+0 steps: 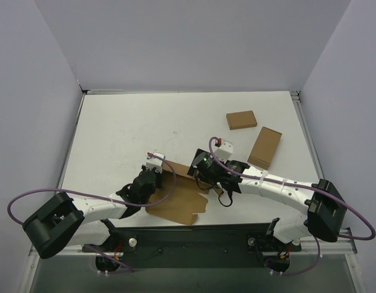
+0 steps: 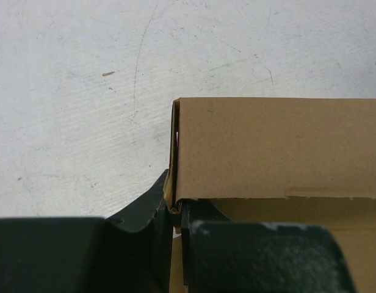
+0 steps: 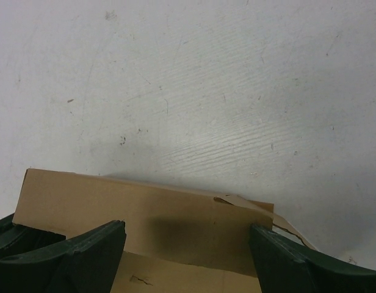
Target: Fold the paper box
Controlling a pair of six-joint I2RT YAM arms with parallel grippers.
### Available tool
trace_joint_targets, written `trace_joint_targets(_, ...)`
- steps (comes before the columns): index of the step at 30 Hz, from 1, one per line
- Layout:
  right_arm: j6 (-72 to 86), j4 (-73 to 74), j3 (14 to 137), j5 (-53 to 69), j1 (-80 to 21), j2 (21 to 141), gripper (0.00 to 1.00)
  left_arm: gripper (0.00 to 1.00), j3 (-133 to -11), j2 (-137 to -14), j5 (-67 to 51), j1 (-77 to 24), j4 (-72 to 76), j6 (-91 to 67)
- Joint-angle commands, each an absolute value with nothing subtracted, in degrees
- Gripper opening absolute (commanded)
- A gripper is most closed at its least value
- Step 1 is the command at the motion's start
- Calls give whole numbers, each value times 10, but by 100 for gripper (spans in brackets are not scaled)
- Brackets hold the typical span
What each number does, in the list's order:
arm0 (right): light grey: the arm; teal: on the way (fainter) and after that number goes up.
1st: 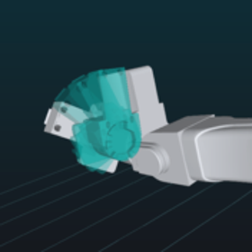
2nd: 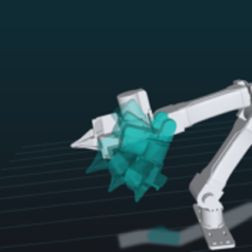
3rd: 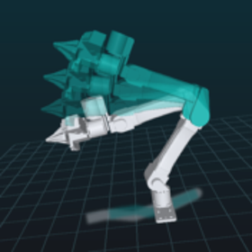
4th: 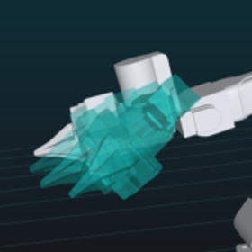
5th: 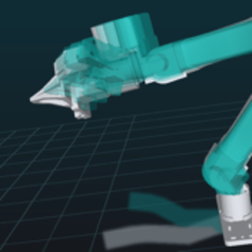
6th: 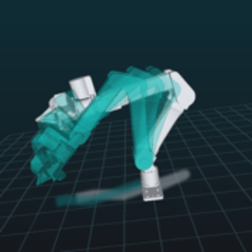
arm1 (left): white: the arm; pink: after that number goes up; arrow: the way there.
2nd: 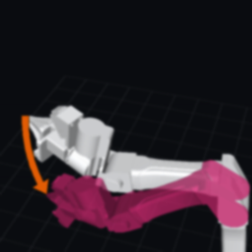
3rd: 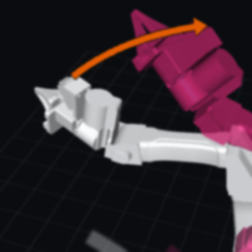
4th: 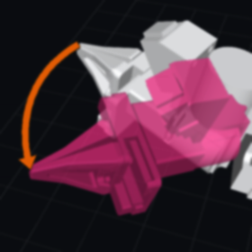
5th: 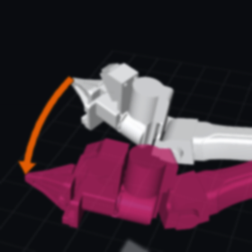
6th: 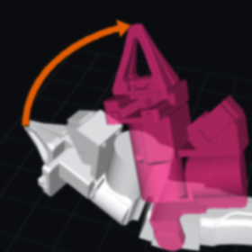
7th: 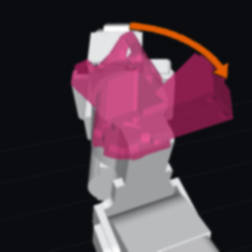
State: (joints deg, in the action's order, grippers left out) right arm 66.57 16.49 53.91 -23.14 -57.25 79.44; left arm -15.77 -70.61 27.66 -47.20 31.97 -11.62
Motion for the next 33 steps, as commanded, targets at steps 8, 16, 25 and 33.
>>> trace_joint_targets(8,686,129,539,-177,-563,838,84,1,-165,-699,267,-475,359,-130)
trace_joint_targets(16,683,155,540,-203,-574,813,83,1,-171,-709,278,-476,354,-129)
trace_joint_targets(25,718,186,476,-237,-583,738,83,1,-175,-713,287,-475,348,-129)
trace_joint_targets(33,713,176,436,-256,-566,709,85,1,-173,-713,285,-476,351,-127)
